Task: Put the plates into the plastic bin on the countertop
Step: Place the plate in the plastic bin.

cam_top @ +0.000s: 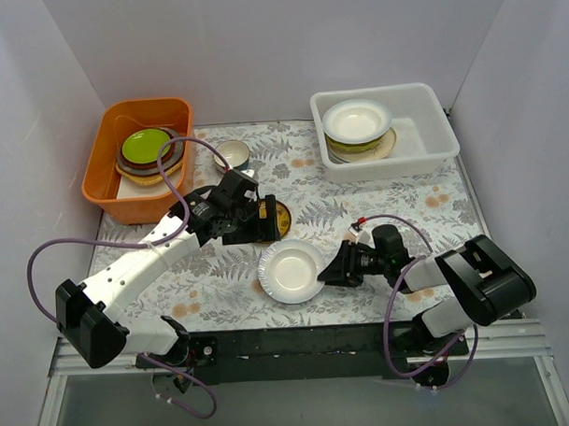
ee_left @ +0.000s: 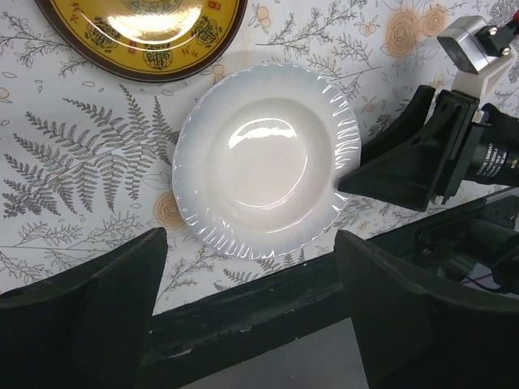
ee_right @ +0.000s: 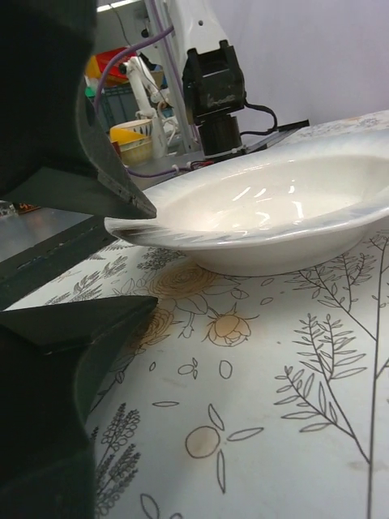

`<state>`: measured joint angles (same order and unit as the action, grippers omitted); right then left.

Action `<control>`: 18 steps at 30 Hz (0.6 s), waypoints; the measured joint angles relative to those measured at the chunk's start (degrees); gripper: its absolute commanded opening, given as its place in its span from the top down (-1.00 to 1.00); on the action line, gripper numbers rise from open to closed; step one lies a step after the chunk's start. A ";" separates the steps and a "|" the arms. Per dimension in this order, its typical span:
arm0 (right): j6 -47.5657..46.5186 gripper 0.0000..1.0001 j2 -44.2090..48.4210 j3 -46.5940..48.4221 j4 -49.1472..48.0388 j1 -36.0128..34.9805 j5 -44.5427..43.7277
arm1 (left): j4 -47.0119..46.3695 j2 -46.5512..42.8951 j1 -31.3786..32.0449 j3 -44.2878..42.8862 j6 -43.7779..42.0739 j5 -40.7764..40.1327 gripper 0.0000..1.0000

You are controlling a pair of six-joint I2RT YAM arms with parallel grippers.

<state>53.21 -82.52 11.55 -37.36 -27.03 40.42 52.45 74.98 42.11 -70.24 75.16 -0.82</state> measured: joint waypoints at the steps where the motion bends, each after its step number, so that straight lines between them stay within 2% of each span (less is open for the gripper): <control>1: 0.46 0.08 -0.83 0.28 -0.74 -0.07 -0.02 | -0.09 -0.33 0.00 0.35 0.09 0.00 -0.68; 5: 1.84 0.20 -4.17 1.92 -3.65 -0.39 -0.20 | -0.22 -1.18 -0.02 1.31 0.31 0.02 -0.68; 12: 4.50 0.72 -9.64 3.74 -9.49 -1.62 -0.11 | -0.26 -1.68 -0.02 1.99 0.39 0.04 -0.68; 18: 6.91 0.90 -11.65 3.67 -12.94 -1.99 0.24 | -0.28 -2.10 -0.02 2.49 0.74 0.04 -0.68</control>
<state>60.12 -94.17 15.22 -50.30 -29.02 40.66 52.16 72.88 42.09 -67.75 75.90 -0.78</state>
